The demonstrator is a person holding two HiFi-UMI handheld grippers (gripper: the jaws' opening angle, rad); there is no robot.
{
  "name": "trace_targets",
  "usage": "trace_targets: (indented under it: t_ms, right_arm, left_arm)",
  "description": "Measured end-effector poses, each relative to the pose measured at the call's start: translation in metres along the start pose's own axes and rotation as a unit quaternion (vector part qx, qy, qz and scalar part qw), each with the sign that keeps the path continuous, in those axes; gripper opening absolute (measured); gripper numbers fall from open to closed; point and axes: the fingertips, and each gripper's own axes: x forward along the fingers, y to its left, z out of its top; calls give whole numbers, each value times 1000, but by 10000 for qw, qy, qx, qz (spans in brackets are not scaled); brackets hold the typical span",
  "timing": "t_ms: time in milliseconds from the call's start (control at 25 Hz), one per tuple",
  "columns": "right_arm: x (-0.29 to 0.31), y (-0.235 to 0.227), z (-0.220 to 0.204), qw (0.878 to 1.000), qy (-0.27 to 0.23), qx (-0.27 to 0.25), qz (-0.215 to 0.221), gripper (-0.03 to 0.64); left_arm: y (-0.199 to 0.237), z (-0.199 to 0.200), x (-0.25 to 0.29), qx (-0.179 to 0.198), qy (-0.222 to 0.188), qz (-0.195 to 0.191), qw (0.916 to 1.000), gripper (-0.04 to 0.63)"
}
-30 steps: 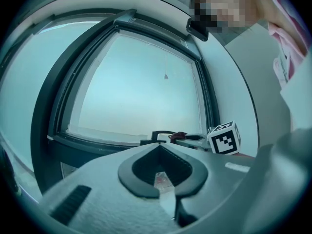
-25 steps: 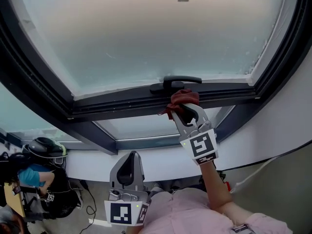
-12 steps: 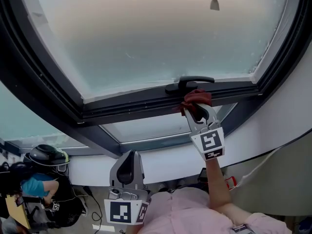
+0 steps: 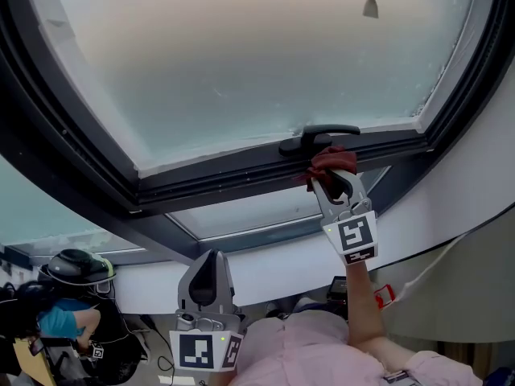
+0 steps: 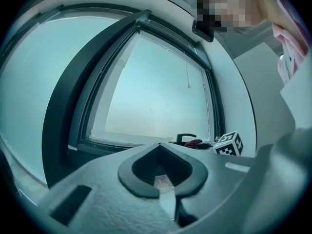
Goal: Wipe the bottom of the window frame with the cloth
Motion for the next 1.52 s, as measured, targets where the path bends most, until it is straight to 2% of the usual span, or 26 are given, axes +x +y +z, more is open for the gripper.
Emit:
trace_targets:
  t_ms: [600, 1520]
  right_arm:
    - [-6, -26, -10, 9996, 69, -220, -181, 81]
    - [-24, -81, -35, 9994, 58, 72, -327, 81]
  left_arm:
    - [-6, -3, 17, -28, 26, -37, 10000, -6]
    - [-52, -6, 55, 7, 79, -212, 9997, -6]
